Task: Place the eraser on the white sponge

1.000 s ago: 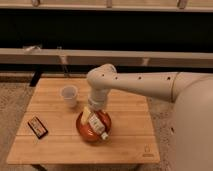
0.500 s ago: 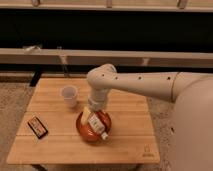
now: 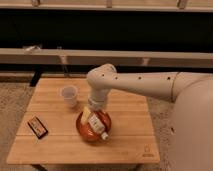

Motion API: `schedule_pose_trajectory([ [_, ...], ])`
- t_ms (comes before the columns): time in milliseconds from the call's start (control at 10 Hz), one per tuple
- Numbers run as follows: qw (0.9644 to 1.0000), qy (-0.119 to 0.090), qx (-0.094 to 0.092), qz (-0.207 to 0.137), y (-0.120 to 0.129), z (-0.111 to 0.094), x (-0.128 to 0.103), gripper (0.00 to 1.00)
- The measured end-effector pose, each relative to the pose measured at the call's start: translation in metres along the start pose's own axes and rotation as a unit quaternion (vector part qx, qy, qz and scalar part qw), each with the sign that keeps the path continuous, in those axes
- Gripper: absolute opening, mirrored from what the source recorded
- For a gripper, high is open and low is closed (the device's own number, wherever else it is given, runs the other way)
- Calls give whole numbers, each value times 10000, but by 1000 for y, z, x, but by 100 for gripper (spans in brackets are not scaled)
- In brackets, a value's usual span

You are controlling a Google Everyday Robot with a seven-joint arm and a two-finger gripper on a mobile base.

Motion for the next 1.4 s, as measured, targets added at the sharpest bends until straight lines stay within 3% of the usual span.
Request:
schedule_pose_trajectory([
  [200, 10000, -4, -79, -42, 4, -10, 6, 80],
  [600, 9995, -38, -278, -171, 23, -55, 36, 80],
  [900, 9989, -58, -385, -261, 26, -67, 47, 80],
  [1200, 9968, -126, -549, -572, 8, -68, 57, 80],
  [1400, 9941, -207, -670, -828, -17, -63, 57, 80],
])
